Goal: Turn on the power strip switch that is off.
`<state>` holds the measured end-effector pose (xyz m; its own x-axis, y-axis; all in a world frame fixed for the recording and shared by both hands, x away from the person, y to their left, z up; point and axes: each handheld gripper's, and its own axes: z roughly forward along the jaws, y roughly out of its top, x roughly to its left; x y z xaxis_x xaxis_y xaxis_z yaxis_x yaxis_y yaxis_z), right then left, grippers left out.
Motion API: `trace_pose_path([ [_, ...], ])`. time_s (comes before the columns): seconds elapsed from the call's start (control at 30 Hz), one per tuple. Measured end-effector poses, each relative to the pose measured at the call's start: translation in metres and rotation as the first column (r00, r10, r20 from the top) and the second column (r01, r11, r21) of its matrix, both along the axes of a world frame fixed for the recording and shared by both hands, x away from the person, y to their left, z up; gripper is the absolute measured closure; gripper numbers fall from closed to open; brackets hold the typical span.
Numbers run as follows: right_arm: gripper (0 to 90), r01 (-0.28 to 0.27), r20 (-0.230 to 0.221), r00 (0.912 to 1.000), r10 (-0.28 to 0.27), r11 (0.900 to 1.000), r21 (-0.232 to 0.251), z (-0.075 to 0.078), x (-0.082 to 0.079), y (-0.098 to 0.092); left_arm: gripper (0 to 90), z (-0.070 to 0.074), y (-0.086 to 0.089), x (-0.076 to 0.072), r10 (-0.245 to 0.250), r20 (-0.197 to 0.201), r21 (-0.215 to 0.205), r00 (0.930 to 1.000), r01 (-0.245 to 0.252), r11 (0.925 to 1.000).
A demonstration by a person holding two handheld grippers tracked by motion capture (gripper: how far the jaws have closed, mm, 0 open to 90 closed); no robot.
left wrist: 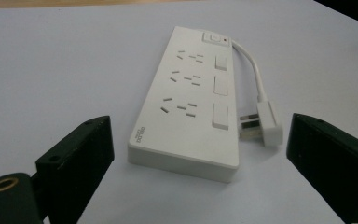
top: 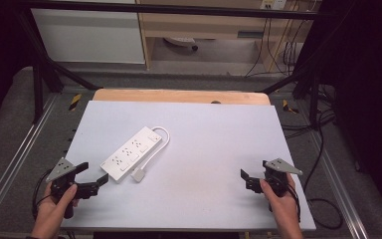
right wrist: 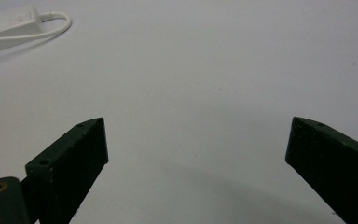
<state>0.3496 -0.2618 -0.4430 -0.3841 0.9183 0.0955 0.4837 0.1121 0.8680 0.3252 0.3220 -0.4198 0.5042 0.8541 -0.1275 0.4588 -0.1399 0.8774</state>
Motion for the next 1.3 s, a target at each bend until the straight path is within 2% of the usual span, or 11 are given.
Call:
trace_pose_path([
  [0.13, 6.8, -0.01, -0.021, 0.9997, 0.011, 1.0, 0.016, -0.002, 0.003, 0.001, 7.6, -0.001, 0.0, 0.001, -0.002, -0.002, 0.002, 1.0, 0.002, 1.0],
  [0.27, 6.4, -0.023, -0.027, 0.9994, 0.023, 1.0, 0.008, -0.002, 0.005, 0.003, 7.6, 0.0, 0.0, 0.0, -0.004, 0.003, 0.004, 1.0, 0.004, 1.0],
  [0.4, 4.6, -0.037, -0.022, 0.9991, 0.037, 0.999, 0.005, -0.001, 0.005, 0.006, 7.5, 0.0, 0.002, -0.001, 0.019, 0.007, 0.011, 0.9998, -0.02, 0.9997],
  [0.43, 4.3, -0.034, -0.021, 0.9992, 0.034, 0.999, 0.003, 0.0, 0.004, 0.007, 7.4, 0.001, 0.003, -0.001, 0.045, 0.008, 0.032, 0.9989, -0.045, 0.9985],
  [0.47, 4.2, -0.033, -0.02, 0.9993, 0.033, 0.999, 0.001, 0.0, 0.004, 0.006, 7.6, 0.001, 0.003, -0.001, 0.045, 0.008, 0.032, 0.9989, -0.045, 0.9985],
  [0.63, 4.0, -0.024, -0.016, 0.9996, 0.024, 1.0, 0.004, 0.002, 0.002, 0.006, 7.7, 0.0, 0.005, 0.0, 0.076, -0.012, 0.042, 0.997, -0.076, 0.9963],
  [0.8, 3.8, -0.017, 0.006, 0.9998, 0.017, 1.0, 0.0, 0.004, -0.001, 0.007, 7.5, 0.001, 0.003, -0.003, 0.065, -0.015, 0.045, 0.9978, -0.064, 0.9969],
  [0.97, 3.8, -0.021, -0.003, 0.9998, 0.021, 1.0, 0.003, 0.004, -0.001, 0.007, 6.8, 0.003, 0.003, -0.005, 0.048, -0.006, 0.022, 0.9989, -0.047, 0.9986],
  [1.0, 3.7, -0.022, -0.005, 0.9997, 0.022, 1.0, 0.003, 0.004, -0.001, 0.007, 7.3, 0.004, 0.003, -0.006, 0.05, -0.026, 0.0, 0.9984, -0.051, 0.9987],
  [1.1, 3.2, -0.03, -0.007, 0.9995, 0.03, 1.0, 0.0, 0.003, 0.0, 0.007, 7.4, 0.007, 0.002, -0.008, 0.029, -0.02, -0.018, 0.9994, -0.029, 0.9994],
  [1.3, 3.0, -0.04, -0.008, 0.9992, 0.04, 0.999, -0.001, 0.003, 0.001, 0.007, 7.4, 0.013, 0.001, -0.007, 0.025, -0.004, -0.007, 0.9997, -0.025, 0.9997],
])
